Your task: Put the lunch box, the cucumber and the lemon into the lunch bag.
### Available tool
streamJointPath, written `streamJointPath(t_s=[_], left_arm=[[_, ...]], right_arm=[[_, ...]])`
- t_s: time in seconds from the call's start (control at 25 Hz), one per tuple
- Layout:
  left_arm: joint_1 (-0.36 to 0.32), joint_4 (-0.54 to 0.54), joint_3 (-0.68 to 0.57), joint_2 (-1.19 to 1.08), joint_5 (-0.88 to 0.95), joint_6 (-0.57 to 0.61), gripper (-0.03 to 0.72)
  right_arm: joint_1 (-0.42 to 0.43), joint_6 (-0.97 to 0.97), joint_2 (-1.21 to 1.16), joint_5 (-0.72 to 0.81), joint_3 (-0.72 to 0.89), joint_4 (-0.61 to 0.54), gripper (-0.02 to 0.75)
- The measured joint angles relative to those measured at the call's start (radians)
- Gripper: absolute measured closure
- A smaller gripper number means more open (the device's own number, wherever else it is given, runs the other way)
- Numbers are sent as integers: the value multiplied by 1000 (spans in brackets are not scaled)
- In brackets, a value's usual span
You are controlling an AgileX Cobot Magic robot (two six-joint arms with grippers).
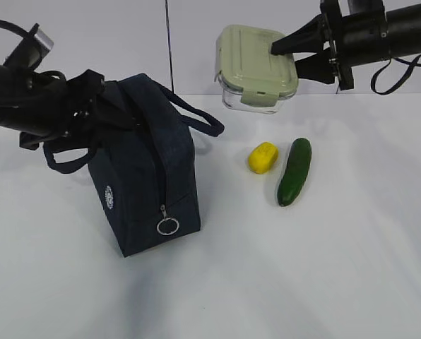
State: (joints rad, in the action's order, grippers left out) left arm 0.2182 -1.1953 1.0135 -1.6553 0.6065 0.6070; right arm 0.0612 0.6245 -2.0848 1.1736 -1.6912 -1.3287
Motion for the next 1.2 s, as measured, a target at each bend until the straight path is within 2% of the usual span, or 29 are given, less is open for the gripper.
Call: streamJointPath(t_s=[0.44,0.76,1.2], left_arm=[[-15,-15,2,0,13,4,347],[-89,-15,2,6,79,10,354],[-90,-15,2,7,73,21,382]], right_arm=[[-87,-2,0,2,0,-16,387],[-98,-2,1,2,0,-29,387],[-127,-2,6,2,-20,-45,387]])
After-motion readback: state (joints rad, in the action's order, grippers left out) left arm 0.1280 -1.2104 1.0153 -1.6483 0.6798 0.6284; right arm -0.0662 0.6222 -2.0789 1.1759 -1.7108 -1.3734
